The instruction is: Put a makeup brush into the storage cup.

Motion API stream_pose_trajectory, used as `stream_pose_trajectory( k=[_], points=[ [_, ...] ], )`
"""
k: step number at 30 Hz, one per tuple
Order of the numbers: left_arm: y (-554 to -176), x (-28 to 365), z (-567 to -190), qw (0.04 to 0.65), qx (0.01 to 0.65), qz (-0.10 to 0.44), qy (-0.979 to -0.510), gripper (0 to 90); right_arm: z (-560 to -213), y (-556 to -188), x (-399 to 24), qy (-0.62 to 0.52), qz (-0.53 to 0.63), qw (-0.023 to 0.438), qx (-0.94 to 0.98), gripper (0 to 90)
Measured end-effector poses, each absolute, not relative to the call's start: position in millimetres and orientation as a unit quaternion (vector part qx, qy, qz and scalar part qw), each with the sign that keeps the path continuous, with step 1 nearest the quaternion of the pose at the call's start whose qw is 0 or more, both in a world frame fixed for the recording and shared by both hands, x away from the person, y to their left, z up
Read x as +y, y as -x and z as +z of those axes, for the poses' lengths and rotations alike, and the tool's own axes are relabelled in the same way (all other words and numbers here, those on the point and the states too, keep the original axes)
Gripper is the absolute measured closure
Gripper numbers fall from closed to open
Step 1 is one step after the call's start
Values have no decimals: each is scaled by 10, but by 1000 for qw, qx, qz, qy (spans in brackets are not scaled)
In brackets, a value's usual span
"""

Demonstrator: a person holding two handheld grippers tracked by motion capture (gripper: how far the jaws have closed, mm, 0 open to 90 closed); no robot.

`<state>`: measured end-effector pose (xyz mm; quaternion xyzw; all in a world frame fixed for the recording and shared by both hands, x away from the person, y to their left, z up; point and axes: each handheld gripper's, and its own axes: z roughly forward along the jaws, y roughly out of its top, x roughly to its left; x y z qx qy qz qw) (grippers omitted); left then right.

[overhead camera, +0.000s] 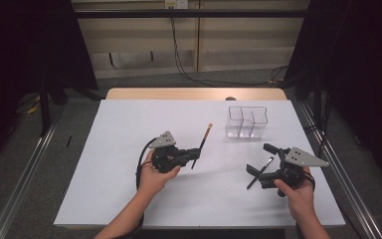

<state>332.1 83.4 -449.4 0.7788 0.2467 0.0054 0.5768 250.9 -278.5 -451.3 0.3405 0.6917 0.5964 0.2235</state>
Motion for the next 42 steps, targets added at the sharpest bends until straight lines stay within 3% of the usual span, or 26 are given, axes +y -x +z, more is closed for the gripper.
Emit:
stream_pose_trajectory(
  k=[42],
  points=[
    [-3297, 803, -4513, 575, 240, 13, -782, 842, -4266, -2867, -2188, -325, 602, 187, 705, 0]
  ],
)
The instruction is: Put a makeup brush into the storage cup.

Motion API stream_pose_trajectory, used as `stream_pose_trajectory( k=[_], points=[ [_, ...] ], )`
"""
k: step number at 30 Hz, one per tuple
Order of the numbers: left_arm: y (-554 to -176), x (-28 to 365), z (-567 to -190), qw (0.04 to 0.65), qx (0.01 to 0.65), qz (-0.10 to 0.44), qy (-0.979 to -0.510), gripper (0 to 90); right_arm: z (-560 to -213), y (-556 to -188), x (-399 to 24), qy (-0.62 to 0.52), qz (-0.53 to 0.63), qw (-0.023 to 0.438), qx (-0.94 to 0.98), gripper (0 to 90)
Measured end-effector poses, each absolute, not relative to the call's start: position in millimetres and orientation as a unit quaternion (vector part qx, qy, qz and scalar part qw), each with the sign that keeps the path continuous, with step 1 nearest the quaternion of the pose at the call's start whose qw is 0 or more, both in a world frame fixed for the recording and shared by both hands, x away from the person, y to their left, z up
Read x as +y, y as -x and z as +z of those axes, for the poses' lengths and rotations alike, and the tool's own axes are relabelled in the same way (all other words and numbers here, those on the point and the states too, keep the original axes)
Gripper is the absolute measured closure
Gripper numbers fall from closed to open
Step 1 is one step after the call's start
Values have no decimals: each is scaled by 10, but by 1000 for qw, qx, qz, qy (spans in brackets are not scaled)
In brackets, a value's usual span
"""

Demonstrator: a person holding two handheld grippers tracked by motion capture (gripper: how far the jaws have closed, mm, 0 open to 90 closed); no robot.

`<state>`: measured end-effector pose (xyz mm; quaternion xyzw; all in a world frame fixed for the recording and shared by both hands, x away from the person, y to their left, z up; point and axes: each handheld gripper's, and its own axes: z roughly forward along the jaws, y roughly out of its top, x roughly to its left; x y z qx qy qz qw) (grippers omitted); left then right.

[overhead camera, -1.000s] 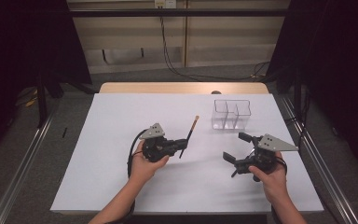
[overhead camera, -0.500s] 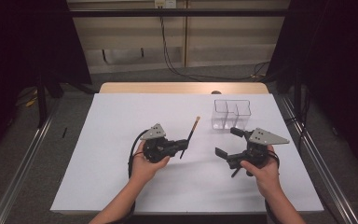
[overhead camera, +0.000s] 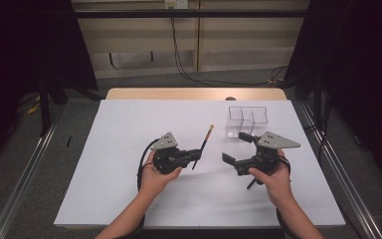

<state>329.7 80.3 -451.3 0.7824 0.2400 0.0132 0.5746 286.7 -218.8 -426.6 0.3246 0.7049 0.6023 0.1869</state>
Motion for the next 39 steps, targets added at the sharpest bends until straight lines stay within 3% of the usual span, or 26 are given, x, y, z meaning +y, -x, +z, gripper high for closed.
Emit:
stream_pose_trajectory(
  k=[27, 39],
  points=[
    [-3285, 784, -4501, 579, 236, 18, -780, 842, -4160, -3003, -1857, -324, 621, 156, 696, 3],
    [-3293, 806, -4495, 582, 239, 22, -777, 842, -4145, -3036, -1746, -315, 627, 145, 697, 134]
  ],
)
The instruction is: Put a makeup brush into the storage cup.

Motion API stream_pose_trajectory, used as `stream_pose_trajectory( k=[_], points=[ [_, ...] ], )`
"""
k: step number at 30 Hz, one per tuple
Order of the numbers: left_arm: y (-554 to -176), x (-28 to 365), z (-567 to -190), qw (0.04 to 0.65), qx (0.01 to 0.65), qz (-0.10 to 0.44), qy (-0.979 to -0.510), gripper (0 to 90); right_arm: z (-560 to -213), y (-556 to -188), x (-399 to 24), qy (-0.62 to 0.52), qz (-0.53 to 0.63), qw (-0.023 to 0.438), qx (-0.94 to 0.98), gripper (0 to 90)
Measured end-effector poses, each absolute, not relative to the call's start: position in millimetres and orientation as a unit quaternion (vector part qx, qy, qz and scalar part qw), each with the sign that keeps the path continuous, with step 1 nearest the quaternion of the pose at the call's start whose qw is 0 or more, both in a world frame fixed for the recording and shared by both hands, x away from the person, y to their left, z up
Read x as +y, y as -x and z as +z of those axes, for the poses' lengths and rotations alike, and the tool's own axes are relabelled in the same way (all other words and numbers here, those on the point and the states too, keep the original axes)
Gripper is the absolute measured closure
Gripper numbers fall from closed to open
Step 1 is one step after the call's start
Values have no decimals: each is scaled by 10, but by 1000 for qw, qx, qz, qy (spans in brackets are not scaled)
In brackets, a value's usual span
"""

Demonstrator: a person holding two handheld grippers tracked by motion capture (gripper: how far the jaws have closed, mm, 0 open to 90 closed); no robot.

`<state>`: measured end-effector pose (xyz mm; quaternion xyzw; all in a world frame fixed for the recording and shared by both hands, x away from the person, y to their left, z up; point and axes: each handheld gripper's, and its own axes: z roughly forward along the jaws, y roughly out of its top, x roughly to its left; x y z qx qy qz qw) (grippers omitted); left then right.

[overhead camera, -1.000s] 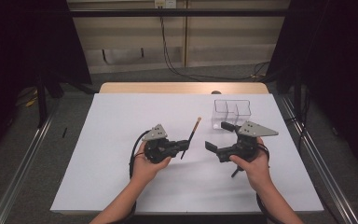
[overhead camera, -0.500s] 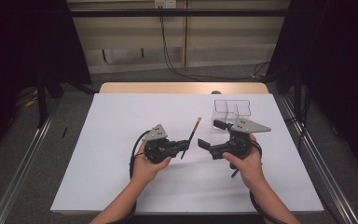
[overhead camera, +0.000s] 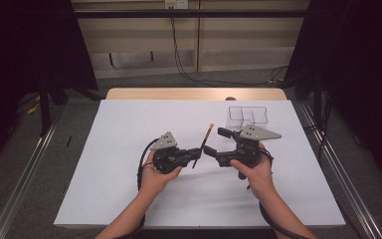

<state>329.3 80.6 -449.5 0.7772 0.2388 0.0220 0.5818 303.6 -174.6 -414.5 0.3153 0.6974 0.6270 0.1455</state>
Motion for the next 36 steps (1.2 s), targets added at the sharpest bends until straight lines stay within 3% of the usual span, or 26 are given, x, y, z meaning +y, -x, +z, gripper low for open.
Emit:
stream_pose_trajectory(
  k=[7, 14, 20, 36],
  points=[
    [-3293, 807, -4497, 583, 239, 24, -776, 842, -4181, -3050, -1691, -313, 623, 136, 704, 216],
    [-3299, 823, -4489, 586, 238, 25, -774, 842, -4218, -3051, -1652, -313, 629, 123, 700, 371],
    [-3298, 824, -4480, 589, 237, 24, -772, 842, -4224, -3061, -1637, -327, 616, 142, 703, 513],
    [-3290, 818, -4467, 597, 233, 19, -767, 842, -4284, -3126, -1583, -353, 619, 99, 694, 754]
  ],
)
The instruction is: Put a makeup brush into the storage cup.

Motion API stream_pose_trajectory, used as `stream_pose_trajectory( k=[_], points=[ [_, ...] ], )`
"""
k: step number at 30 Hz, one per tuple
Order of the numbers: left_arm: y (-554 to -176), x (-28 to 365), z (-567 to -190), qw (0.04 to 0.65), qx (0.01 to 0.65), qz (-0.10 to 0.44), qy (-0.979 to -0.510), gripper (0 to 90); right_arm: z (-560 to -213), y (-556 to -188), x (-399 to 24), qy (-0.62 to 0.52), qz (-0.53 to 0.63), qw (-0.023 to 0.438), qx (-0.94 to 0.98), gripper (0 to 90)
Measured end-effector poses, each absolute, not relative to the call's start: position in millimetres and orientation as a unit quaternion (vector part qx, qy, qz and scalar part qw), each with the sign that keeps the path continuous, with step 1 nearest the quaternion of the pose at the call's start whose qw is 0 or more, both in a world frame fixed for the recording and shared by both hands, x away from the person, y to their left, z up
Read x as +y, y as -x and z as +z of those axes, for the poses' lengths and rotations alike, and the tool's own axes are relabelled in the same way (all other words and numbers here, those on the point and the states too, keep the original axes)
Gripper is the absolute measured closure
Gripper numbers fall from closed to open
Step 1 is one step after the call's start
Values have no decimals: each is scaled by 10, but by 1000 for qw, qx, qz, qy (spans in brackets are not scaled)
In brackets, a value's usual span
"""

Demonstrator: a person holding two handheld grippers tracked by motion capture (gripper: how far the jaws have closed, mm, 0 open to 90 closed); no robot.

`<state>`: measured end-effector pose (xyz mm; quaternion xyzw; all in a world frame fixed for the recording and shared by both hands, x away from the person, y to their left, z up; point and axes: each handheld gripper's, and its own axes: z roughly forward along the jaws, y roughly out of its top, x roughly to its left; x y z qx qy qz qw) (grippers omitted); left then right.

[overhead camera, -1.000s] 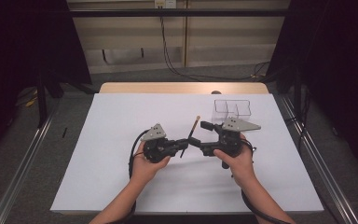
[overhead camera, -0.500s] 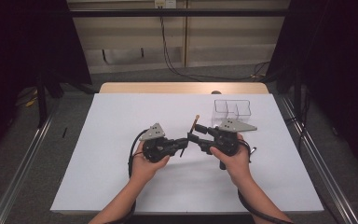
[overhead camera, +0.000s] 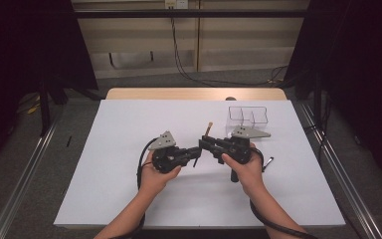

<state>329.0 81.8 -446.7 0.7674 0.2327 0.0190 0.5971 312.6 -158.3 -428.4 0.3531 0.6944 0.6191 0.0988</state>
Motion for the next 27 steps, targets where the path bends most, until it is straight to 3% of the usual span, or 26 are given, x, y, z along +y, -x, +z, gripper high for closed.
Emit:
stream_pose_trajectory(
  k=[4, 14, 21, 27],
  points=[
    [-3289, 808, -4476, 597, 230, 20, -768, 841, -4291, -3133, -1563, -352, 621, 88, 695, 834],
    [-3295, 820, -4473, 607, 231, 15, -761, 828, -4240, -3135, -1562, -337, 624, 95, 698, 837],
    [-3302, 828, -4489, 614, 229, 12, -756, 767, -4186, -3142, -1586, -330, 629, 104, 696, 838],
    [-3317, 855, -4500, 631, 223, 16, -743, 637, -4169, -3143, -1604, -327, 631, 106, 696, 838]
  ],
)
